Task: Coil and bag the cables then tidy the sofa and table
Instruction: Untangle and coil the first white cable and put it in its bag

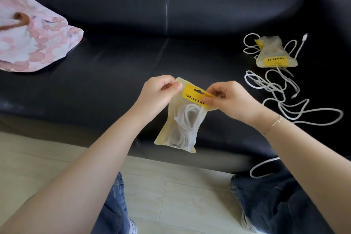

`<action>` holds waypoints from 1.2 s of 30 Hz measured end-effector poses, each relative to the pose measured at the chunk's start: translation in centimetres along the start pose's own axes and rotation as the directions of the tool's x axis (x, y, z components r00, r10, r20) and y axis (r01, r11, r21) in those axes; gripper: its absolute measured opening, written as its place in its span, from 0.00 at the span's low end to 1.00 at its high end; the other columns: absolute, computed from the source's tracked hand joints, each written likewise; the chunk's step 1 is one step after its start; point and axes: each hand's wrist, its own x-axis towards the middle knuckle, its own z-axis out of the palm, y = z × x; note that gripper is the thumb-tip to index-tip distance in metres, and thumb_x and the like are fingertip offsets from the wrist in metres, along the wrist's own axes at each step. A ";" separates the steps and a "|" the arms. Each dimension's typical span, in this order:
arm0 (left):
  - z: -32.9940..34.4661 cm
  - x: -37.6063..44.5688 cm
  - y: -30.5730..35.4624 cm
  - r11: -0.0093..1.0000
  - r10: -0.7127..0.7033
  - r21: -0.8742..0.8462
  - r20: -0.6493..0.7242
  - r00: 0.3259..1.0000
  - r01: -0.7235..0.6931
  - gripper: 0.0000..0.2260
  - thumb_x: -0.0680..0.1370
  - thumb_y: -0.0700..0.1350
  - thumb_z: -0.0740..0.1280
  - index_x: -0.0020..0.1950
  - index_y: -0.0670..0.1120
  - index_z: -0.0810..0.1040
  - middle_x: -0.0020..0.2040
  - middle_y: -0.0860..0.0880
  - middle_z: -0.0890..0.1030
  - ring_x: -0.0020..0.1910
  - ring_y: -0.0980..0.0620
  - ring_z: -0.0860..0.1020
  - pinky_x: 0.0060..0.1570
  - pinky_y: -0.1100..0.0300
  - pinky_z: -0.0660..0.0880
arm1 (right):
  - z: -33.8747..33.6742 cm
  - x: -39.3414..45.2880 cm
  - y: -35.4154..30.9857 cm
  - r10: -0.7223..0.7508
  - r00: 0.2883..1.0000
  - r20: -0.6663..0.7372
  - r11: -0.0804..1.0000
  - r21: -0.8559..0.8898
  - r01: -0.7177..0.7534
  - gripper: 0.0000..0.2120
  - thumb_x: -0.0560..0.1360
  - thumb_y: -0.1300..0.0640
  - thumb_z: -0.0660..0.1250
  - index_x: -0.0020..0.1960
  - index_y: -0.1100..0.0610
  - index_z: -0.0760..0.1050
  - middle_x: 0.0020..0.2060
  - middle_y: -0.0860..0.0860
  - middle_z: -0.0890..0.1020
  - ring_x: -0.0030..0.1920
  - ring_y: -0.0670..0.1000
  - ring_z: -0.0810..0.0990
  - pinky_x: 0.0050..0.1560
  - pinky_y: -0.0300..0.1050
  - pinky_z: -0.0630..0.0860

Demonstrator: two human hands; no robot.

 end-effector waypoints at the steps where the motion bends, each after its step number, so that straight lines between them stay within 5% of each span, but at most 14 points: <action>1: 0.0 -0.1 0.2 0.996 -0.050 -0.069 0.067 0.996 0.054 0.09 0.80 0.46 0.65 0.47 0.41 0.81 0.41 0.45 0.79 0.40 0.59 0.75 0.42 0.67 0.70 | 0.2 -0.1 0.0 -0.014 1.000 -0.018 1.000 -0.007 0.013 0.03 0.76 0.57 0.70 0.43 0.55 0.81 0.37 0.50 0.82 0.38 0.48 0.79 0.43 0.42 0.77; 5: 0.5 -0.5 0.3 0.958 -0.114 -0.227 0.268 0.957 0.178 0.09 0.78 0.49 0.70 0.52 0.45 0.83 0.47 0.49 0.84 0.47 0.56 0.82 0.47 0.66 0.76 | 0.9 -0.4 -0.2 -0.070 0.996 -0.054 0.997 -0.018 0.069 0.03 0.75 0.59 0.70 0.43 0.57 0.80 0.37 0.49 0.82 0.40 0.50 0.81 0.43 0.40 0.76; 8: 1.2 -0.3 0.1 0.966 -0.124 -0.209 0.143 0.982 0.152 0.09 0.76 0.46 0.72 0.44 0.40 0.82 0.36 0.50 0.82 0.36 0.59 0.79 0.40 0.66 0.74 | 1.3 -0.4 -0.4 -0.084 0.994 -0.071 0.996 -0.040 0.081 0.04 0.75 0.58 0.71 0.42 0.57 0.80 0.36 0.48 0.81 0.39 0.49 0.81 0.40 0.39 0.76; 11: 1.7 -0.3 0.2 0.962 -0.165 -0.219 -0.002 0.986 0.160 0.12 0.75 0.44 0.73 0.33 0.45 0.76 0.25 0.57 0.75 0.27 0.62 0.74 0.31 0.71 0.68 | 0.9 -0.1 0.0 0.004 0.997 -0.072 1.000 -0.007 -0.004 0.07 0.74 0.54 0.72 0.41 0.57 0.80 0.30 0.46 0.77 0.29 0.41 0.73 0.32 0.30 0.68; 16: 1.4 -0.6 0.4 0.922 -0.204 -0.332 0.022 0.979 0.200 0.08 0.76 0.45 0.72 0.49 0.40 0.85 0.46 0.42 0.85 0.48 0.47 0.84 0.51 0.56 0.78 | -0.1 -0.2 0.6 0.069 0.996 -0.056 0.995 0.072 -0.065 0.08 0.76 0.55 0.70 0.39 0.56 0.79 0.30 0.49 0.78 0.25 0.39 0.71 0.29 0.29 0.64; 20: 0.8 0.0 0.2 0.916 -0.205 -0.320 0.144 0.968 0.241 0.14 0.81 0.49 0.64 0.53 0.40 0.84 0.50 0.43 0.85 0.52 0.48 0.83 0.55 0.59 0.75 | 0.1 -0.3 0.8 0.094 0.983 -0.160 0.987 0.141 -0.072 0.10 0.77 0.56 0.69 0.38 0.56 0.78 0.32 0.55 0.79 0.28 0.41 0.72 0.31 0.30 0.67; 24: 0.7 -0.2 0.2 0.894 -0.188 -0.356 0.258 0.948 0.274 0.19 0.84 0.51 0.56 0.53 0.43 0.83 0.51 0.47 0.85 0.51 0.52 0.82 0.59 0.58 0.74 | 0.2 -0.1 1.3 0.199 0.971 -0.129 0.931 0.336 -0.146 0.10 0.79 0.55 0.67 0.41 0.59 0.79 0.42 0.59 0.83 0.43 0.51 0.81 0.54 0.47 0.80; 29: 1.0 0.3 0.2 0.805 -0.270 -0.472 0.247 0.931 0.359 0.20 0.84 0.56 0.56 0.58 0.45 0.81 0.56 0.45 0.84 0.59 0.48 0.80 0.69 0.50 0.69 | 0.8 -0.1 0.5 0.237 0.966 -0.100 0.811 0.568 -0.141 0.14 0.80 0.57 0.63 0.52 0.69 0.77 0.45 0.60 0.84 0.44 0.52 0.85 0.46 0.43 0.82; 33: 1.8 0.0 0.0 0.739 -0.213 -0.555 0.345 0.914 0.381 0.22 0.81 0.62 0.55 0.65 0.51 0.77 0.60 0.49 0.82 0.62 0.50 0.79 0.68 0.48 0.70 | 1.2 0.3 0.3 0.303 0.935 -0.185 0.771 0.624 -0.126 0.10 0.80 0.58 0.64 0.48 0.65 0.79 0.41 0.56 0.85 0.40 0.48 0.85 0.45 0.43 0.83; 36: 2.8 -0.7 0.3 0.866 -0.147 -0.368 0.458 0.877 0.338 0.17 0.79 0.58 0.63 0.66 0.54 0.74 0.60 0.54 0.81 0.59 0.56 0.80 0.58 0.60 0.75 | 0.7 0.8 0.3 0.400 0.890 -0.218 0.654 0.749 -0.111 0.10 0.80 0.59 0.64 0.51 0.66 0.78 0.43 0.56 0.85 0.42 0.49 0.86 0.44 0.41 0.82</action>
